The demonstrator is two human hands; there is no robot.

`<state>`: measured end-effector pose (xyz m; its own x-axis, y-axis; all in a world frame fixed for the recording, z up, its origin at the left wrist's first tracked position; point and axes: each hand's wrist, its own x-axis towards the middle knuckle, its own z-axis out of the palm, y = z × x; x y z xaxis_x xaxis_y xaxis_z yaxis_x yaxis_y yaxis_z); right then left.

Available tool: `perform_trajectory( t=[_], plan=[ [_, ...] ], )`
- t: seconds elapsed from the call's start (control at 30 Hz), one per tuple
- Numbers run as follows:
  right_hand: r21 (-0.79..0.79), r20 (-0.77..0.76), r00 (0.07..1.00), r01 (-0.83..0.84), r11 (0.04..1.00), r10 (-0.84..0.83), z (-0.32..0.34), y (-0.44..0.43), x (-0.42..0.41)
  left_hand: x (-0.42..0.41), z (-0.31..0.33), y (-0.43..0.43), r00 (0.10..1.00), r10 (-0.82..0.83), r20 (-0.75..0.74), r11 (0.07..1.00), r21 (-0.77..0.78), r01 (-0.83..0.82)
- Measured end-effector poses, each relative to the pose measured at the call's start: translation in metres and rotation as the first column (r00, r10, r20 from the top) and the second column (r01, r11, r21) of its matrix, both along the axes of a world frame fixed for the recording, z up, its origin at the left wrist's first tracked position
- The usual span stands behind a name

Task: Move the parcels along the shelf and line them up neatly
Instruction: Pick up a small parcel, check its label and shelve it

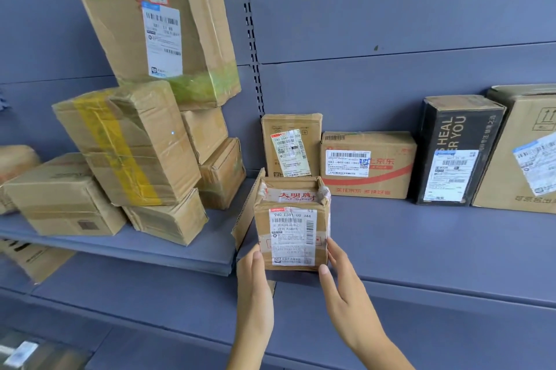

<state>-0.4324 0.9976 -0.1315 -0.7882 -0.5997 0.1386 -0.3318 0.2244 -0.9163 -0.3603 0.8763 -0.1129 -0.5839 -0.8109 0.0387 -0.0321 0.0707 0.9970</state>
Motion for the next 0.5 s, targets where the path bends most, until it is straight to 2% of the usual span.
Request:
perform_trajectory(
  t=[0.13,0.23,0.37,0.5],
  plan=[
    [0.09,-0.012,1.0,-0.023,0.996,0.024,0.01,-0.013,-0.01,-0.006,0.005,-0.011,0.997,-0.076,-0.031,0.995,0.062,0.078],
    [0.142,-0.019,0.999,-0.025,0.99,0.028,0.011,-0.026,-0.023,-0.015,0.016,-0.02,0.988,-0.153,-0.002,0.986,0.067,0.153],
    [0.22,-0.013,0.998,-0.055,0.974,0.059,0.014,-0.043,-0.038,-0.039,0.021,-0.034,0.987,-0.157,0.025,0.987,0.038,0.156],
    [0.282,0.026,0.997,-0.076,0.956,0.071,0.025,-0.06,-0.056,-0.06,0.028,-0.047,0.997,-0.07,0.041,0.997,0.021,0.069]
  ],
)
